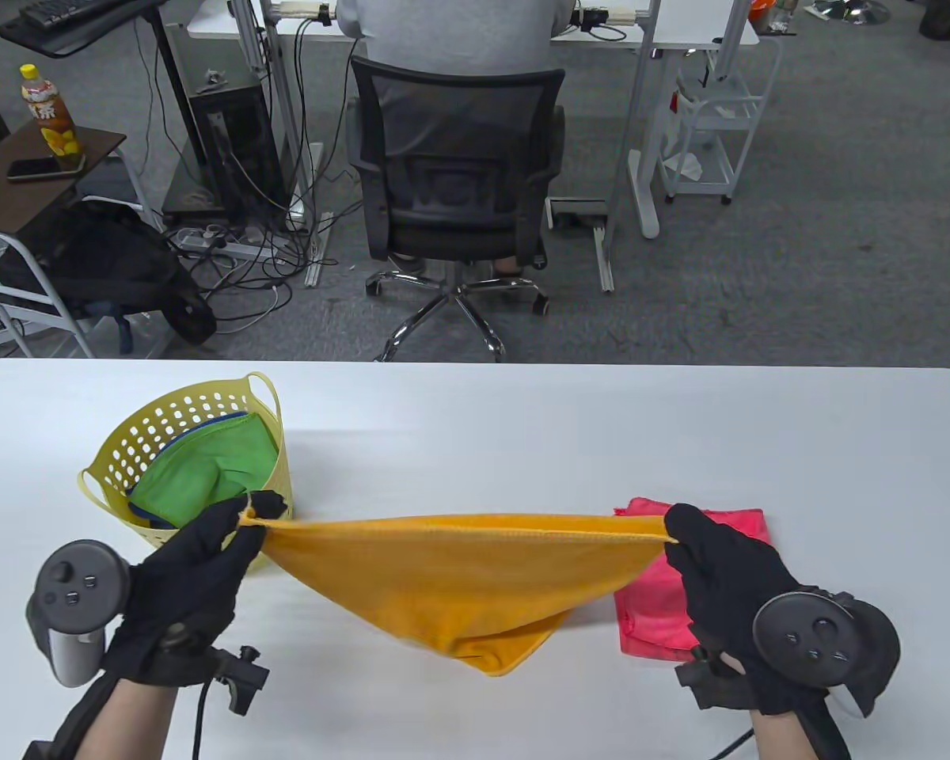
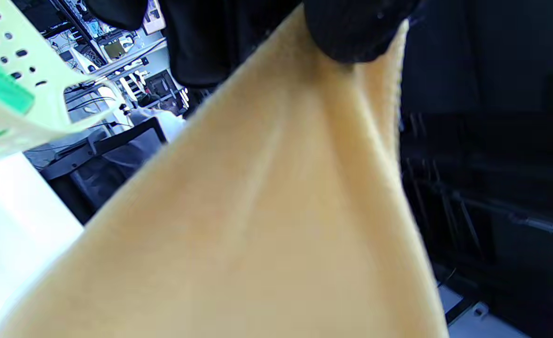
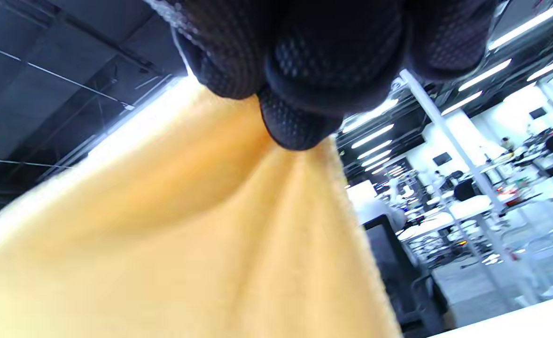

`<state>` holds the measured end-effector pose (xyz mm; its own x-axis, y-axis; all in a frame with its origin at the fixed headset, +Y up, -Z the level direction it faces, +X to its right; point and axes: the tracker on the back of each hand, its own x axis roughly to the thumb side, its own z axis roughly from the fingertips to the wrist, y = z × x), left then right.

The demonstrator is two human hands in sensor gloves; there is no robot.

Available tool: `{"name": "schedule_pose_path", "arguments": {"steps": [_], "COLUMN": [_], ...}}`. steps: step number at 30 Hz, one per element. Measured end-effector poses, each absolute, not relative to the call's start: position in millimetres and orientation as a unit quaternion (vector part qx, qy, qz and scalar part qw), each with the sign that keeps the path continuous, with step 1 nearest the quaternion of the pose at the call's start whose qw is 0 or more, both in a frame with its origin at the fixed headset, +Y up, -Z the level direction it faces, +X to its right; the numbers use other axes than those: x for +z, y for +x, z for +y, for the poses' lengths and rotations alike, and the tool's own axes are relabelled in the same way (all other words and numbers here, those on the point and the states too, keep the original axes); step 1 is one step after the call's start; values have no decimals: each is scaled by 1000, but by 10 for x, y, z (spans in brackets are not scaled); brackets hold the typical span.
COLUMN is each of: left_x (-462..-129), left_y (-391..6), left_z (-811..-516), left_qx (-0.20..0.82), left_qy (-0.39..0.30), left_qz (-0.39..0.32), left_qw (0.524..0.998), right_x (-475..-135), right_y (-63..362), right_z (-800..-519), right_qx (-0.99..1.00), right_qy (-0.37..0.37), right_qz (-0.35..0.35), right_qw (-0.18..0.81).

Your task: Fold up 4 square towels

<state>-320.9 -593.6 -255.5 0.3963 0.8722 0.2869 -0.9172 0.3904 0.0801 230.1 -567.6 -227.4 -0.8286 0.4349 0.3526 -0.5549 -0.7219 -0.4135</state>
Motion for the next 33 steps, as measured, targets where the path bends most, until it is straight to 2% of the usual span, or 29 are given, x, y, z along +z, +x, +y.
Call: {"name": "schedule_pose_path", "arguments": {"steps": [4, 8, 10, 13, 17, 20, 23, 27, 29, 33], "left_x": [-2375, -2347, -2464, -2791, -3276, -3523, -3591, -3486, -3395, -3113], "left_y": [-3317, -3366, -3362, -3308, -3239, -3216, -3233, -3289, -3311, -3361], "left_z": [-5661, -5479, -5491, -5612, -5780, -5778, -5542, -5312, -5335, -5728], "left_qx": [549, 555, 560, 569, 504, 476, 478, 523, 539, 533], "left_qy": [117, 125, 113, 79, 57, 42, 77, 111, 117, 54], "left_qz": [-147, -148, -126, -75, -3, 25, 6, -48, -70, -88], "left_qw": [815, 809, 811, 815, 862, 878, 875, 844, 832, 840], "right_x": [-1940, -1838, -1942, -2301, -2910, -3157, -3089, -2835, -2734, -2577], "right_y": [2404, 2461, 2452, 2382, 2300, 2295, 2342, 2408, 2423, 2408], "right_z": [-5411, -5227, -5205, -5289, -5526, -5608, -5476, -5325, -5362, -5800], "right_qx": [909, 859, 857, 892, 927, 928, 893, 861, 862, 895], "right_qy": [128, 174, 171, 114, 47, 22, 31, 57, 69, 99], "right_qz": [-315, -353, -335, -302, -232, -240, -316, -369, -365, -292], "right_qw": [241, 327, 353, 316, 291, 282, 318, 346, 344, 321]}}
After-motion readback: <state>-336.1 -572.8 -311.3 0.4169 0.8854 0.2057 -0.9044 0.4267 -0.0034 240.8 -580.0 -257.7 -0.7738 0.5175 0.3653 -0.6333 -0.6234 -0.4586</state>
